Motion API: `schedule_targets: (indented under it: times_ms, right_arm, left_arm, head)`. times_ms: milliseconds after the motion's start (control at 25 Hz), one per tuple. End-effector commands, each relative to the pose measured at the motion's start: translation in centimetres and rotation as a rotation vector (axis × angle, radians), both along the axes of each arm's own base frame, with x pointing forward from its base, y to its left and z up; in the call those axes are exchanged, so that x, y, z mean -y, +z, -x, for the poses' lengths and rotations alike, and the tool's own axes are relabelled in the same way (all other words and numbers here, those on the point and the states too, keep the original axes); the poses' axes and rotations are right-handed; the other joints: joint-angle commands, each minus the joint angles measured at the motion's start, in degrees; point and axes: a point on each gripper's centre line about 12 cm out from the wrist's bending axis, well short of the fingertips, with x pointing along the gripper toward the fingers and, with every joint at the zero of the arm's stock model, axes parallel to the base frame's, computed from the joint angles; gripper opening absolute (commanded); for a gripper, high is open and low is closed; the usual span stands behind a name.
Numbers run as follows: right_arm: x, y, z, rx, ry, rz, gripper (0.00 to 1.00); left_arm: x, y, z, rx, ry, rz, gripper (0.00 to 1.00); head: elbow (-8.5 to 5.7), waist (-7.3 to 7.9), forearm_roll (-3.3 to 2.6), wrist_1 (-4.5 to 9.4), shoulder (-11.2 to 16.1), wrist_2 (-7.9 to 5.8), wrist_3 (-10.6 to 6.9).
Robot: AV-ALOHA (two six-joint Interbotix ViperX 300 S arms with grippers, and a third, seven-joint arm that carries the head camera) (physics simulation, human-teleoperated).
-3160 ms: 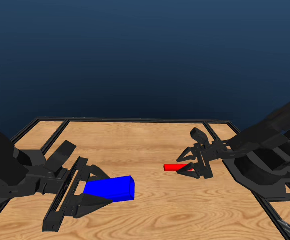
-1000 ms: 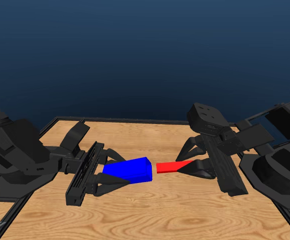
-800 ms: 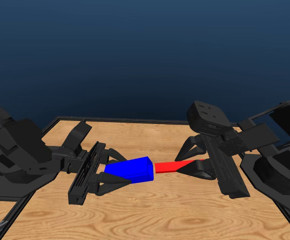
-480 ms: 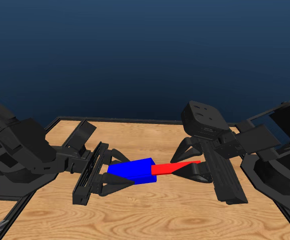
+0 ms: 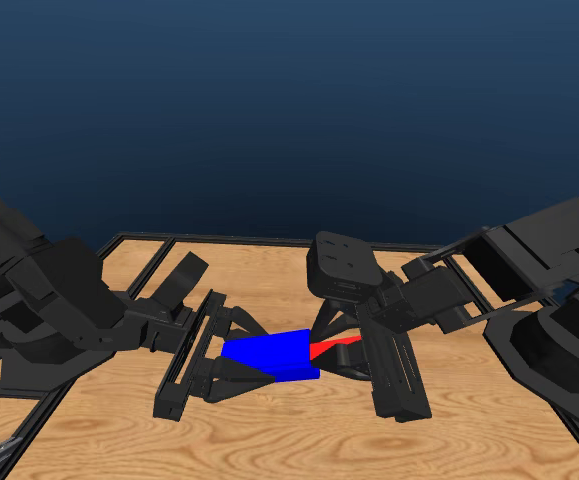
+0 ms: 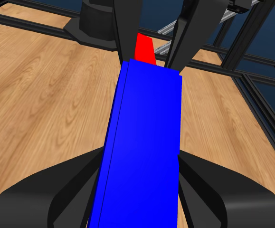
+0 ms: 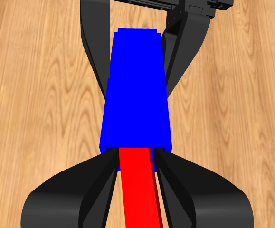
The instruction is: Insert peg into socket
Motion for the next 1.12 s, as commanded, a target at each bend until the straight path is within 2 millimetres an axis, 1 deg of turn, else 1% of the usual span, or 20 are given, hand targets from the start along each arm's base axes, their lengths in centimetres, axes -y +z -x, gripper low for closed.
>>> schedule_targets:
  times_ms: [40,80,120,160,200,280,440,520,560,600,640,680,720,760,800,920,960,1000,1040,1120]
  right_arm:
    - [0.5,1.5,-1.3,0.085,0.006,-0.036,0.80]
    - [0.6,1.5,-1.1,0.081,0.002,-0.041,1.00]
    - [0.8,1.7,-0.7,0.085,-0.010,-0.057,1.00]
    - [1.0,0.7,-0.3,0.049,-0.023,-0.055,1.00]
    - [1.1,1.2,0.0,0.059,-0.026,-0.061,1.00]
    - [1.5,0.4,0.9,0.030,-0.045,-0.069,1.00]
    - [2.1,0.4,2.9,0.017,-0.087,-0.093,1.00]
    - [2.1,0.1,4.1,-0.001,-0.100,-0.094,1.00]
    - [2.6,-0.2,4.3,-0.020,-0.119,-0.091,1.00]
    - [2.6,0.6,4.7,0.008,-0.124,-0.101,1.00]
    - [2.8,0.2,5.1,-0.014,-0.138,-0.094,1.00]
    - [3.0,-0.1,5.5,-0.022,-0.150,-0.095,1.00]
    - [3.0,0.4,5.9,-0.009,-0.154,-0.100,1.00]
    - [3.1,0.2,6.2,-0.012,-0.161,-0.103,1.00]
    - [2.9,-0.2,6.5,-0.027,-0.159,-0.107,1.00]
    - [2.6,-0.3,6.7,-0.028,-0.168,-0.116,1.00]
    - [2.4,-0.6,6.8,-0.037,-0.165,-0.111,0.30]
    - [2.0,-0.7,6.7,-0.041,-0.150,-0.105,0.00]
    - [1.9,-0.5,6.5,-0.040,-0.147,-0.100,0.00]
    - [1.5,-0.3,6.4,-0.032,-0.128,-0.095,0.00]
  left_arm:
    - [0.0,1.5,-0.7,0.064,0.011,0.016,0.00]
    - [-0.1,1.0,-0.4,0.054,0.013,0.014,0.00]
    - [0.1,1.9,-0.8,0.074,0.006,0.034,0.00]
    - [0.0,1.3,-0.5,0.061,0.011,0.025,0.00]
    - [-0.1,1.3,-0.5,0.057,0.011,0.027,0.00]
    - [-0.2,0.6,-0.3,0.041,0.015,0.026,0.00]
    - [-0.6,1.0,-0.4,0.050,0.037,0.056,0.00]
    - [0.0,1.0,-0.3,0.062,0.019,0.052,0.00]
    - [-0.1,0.2,0.0,0.030,0.013,0.043,0.00]
    - [0.0,0.4,-0.2,0.036,0.013,0.048,0.00]
    - [0.1,1.0,-0.4,0.057,0.013,0.056,0.00]
    - [0.0,0.6,-0.3,0.042,0.013,0.052,0.00]
    - [0.1,1.2,-0.5,0.062,0.008,0.059,0.00]
    - [0.0,0.0,-0.2,0.025,0.010,0.043,0.00]
    - [0.1,1.0,-0.4,0.054,0.010,0.056,0.00]
    - [-0.1,0.5,-0.2,0.043,0.006,0.036,0.00]
    - [0.0,0.7,-0.4,0.045,0.010,0.059,0.00]
    - [-0.1,0.3,-0.2,0.032,0.011,0.049,0.00]
    - [0.3,0.9,-0.3,0.049,-0.002,0.054,0.00]
    - [-0.3,0.1,-0.1,0.020,0.015,0.051,0.00]
  head:
    - [-0.74,0.54,0.11,-0.58,-0.10,-0.07,-0.27]
    - [-0.76,0.68,0.14,-0.56,-0.05,-0.09,-0.43]
    - [-0.81,0.82,0.16,-0.59,0.04,-0.14,-0.54]
    - [-0.84,0.97,0.19,-0.49,0.08,-0.19,-0.58]
    - [-0.84,1.04,0.21,-0.49,0.08,-0.19,-0.61]
    - [-0.91,1.21,0.23,-0.52,0.14,-0.27,-0.72]
    - [-0.90,1.28,0.24,-0.55,0.13,-0.30,-0.72]
    - [-0.92,1.16,0.21,-0.58,0.13,-0.29,-0.69]
    - [-0.92,1.13,0.20,-0.55,0.12,-0.28,-0.67]
    - [-0.92,1.08,0.20,-0.55,0.12,-0.25,-0.64]
    - [-0.93,1.01,0.19,-0.54,0.12,-0.23,-0.57]
    - [-0.94,0.94,0.17,-0.56,0.12,-0.21,-0.54]
    - [-0.97,0.88,0.16,-0.53,0.11,-0.20,-0.55]
    - [-0.98,0.85,0.15,-0.54,0.13,-0.22,-0.52]
    - [-0.98,0.81,0.14,-0.55,0.12,-0.23,-0.48]
    - [-0.96,0.74,0.14,-0.46,0.13,-0.18,-0.31]
    - [-0.96,0.67,0.13,-0.38,0.12,-0.14,-0.28]
    - [-0.95,0.62,0.12,-0.41,0.10,-0.11,-0.27]
    - [-0.95,0.56,0.12,-0.38,0.07,-0.06,-0.27]
    - [-0.91,0.45,0.10,-0.34,0.00,-0.01,-0.28]
